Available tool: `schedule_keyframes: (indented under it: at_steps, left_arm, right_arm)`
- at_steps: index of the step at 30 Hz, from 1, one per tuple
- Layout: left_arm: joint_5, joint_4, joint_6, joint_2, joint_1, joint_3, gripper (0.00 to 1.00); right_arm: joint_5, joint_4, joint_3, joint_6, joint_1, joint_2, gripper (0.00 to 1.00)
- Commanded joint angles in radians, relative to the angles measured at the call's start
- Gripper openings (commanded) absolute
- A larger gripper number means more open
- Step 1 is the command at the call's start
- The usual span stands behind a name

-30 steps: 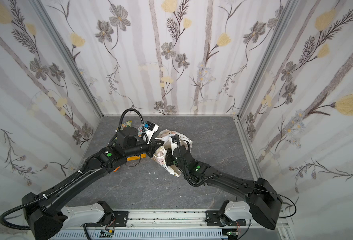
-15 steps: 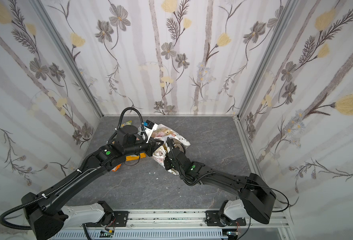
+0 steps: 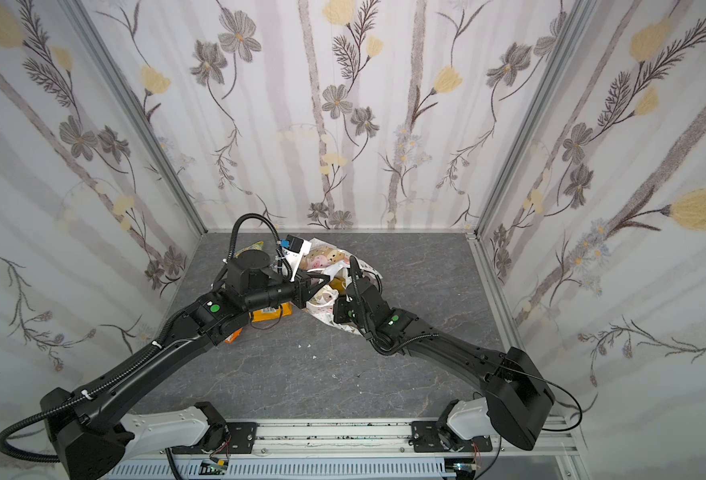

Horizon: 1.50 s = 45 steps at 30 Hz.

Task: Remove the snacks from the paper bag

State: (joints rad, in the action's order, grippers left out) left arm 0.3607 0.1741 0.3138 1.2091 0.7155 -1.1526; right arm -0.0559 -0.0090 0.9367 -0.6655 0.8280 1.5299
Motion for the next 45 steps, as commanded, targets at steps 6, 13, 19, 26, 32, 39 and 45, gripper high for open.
schedule_keyframes:
  at_steps: [6, 13, 19, 26, 32, 39, 45]
  left_arm:
    - [0.167, -0.109, 0.204, 0.009, 0.003, -0.019, 0.00]
    - [0.231, -0.240, 0.373, 0.047, 0.042, -0.016, 0.00]
    - [0.153, -0.251, 0.460, 0.046, 0.073, -0.025, 0.00]
    - [0.062, -0.155, 0.433, 0.047, 0.061, -0.017, 0.06]
    - [0.060, -0.141, 0.390, 0.005, -0.019, 0.022, 0.66]
    - [-0.151, 0.159, 0.193, -0.140, -0.124, 0.009, 0.85]
    - [-0.125, 0.145, 0.187, -0.065, -0.350, 0.163, 0.85]
  right_arm:
    - [0.020, -0.169, 0.057, -0.166, -0.075, -0.096, 0.43]
    - [-0.009, -0.566, 0.282, -0.086, -0.077, -0.093, 0.46]
    - [-0.055, -0.694, 0.332, -0.027, -0.085, 0.038, 0.50]
    - [-0.080, -0.634, 0.355, 0.018, -0.086, 0.214, 0.57]
    - [0.013, -0.460, 0.278, 0.007, -0.104, 0.177, 0.55]
    - [0.068, -0.418, 0.202, -0.003, -0.135, 0.158, 0.54]
    - [0.131, -0.377, 0.206, 0.000, -0.136, 0.173, 0.54]
